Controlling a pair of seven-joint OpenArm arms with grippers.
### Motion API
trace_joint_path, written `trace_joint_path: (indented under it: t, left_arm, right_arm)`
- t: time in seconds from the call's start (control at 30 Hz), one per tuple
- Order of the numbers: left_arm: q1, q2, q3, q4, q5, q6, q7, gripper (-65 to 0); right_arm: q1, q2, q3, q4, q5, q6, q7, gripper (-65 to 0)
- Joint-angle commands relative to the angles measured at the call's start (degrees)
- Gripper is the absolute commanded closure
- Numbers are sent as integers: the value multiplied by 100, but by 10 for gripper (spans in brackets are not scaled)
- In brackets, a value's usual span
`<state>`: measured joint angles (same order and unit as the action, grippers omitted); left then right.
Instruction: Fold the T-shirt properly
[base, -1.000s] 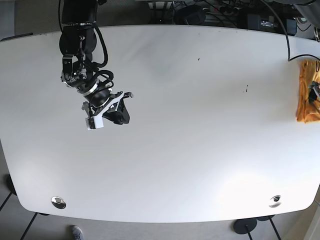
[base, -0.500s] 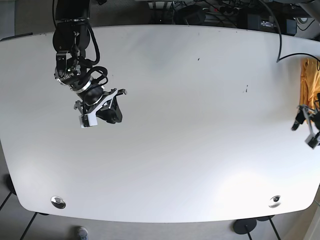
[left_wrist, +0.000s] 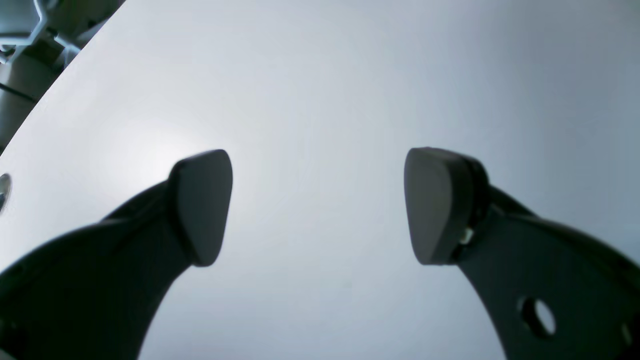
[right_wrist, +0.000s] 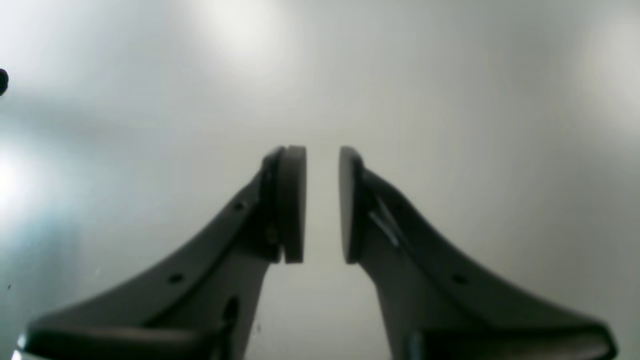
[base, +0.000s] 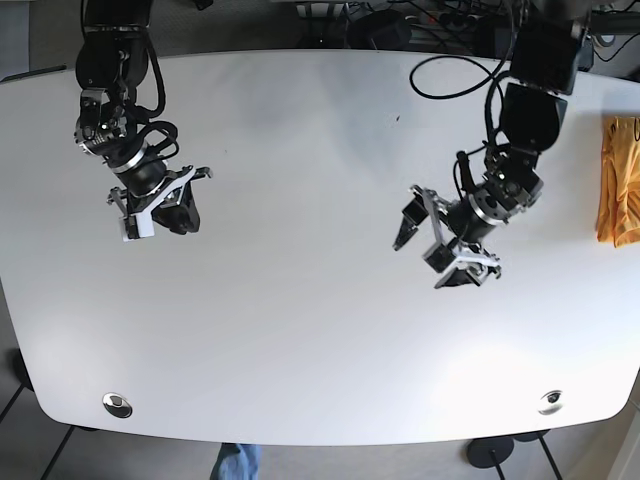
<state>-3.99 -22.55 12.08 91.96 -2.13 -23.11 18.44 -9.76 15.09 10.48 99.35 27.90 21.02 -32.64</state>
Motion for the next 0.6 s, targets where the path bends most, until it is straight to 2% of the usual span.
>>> trace_joint_path:
  t: [0.03,0.13,0.17,0.27,0.37,0.47,0.6]
  left_arm:
    - [570,439,-377,777,182,408,-116,-497]
    - [1564,1002,-860,1621,455,558,-116,-497]
    - [2047,1353,-1133,1999,534,584,-116,-497]
    - [3058,2039,-1581,2377,604,584,-169,-497]
    - [3726,2444,-2126,2369,587,584,-846,-497]
    - [4386,2619,-2469,2245,218,584,-1681,-497]
    - [4702,2531,-2663,2254,-345,584,-1743,-497]
  right_arm:
    - [-127,78,46,144,72,22,130,-108]
    - [-444,51,55,373,72,22,148,-108]
    - [-611,42,55,496,72,22,148,-108]
    - [-971,42,64,786,72,30,148,-108]
    - [-1455,42,64,1173,72,30,148,-108]
    - [-1912,34,152,1234,72,30,359,-103]
    - [-2404,60,187,1217,72,30,913,-54]
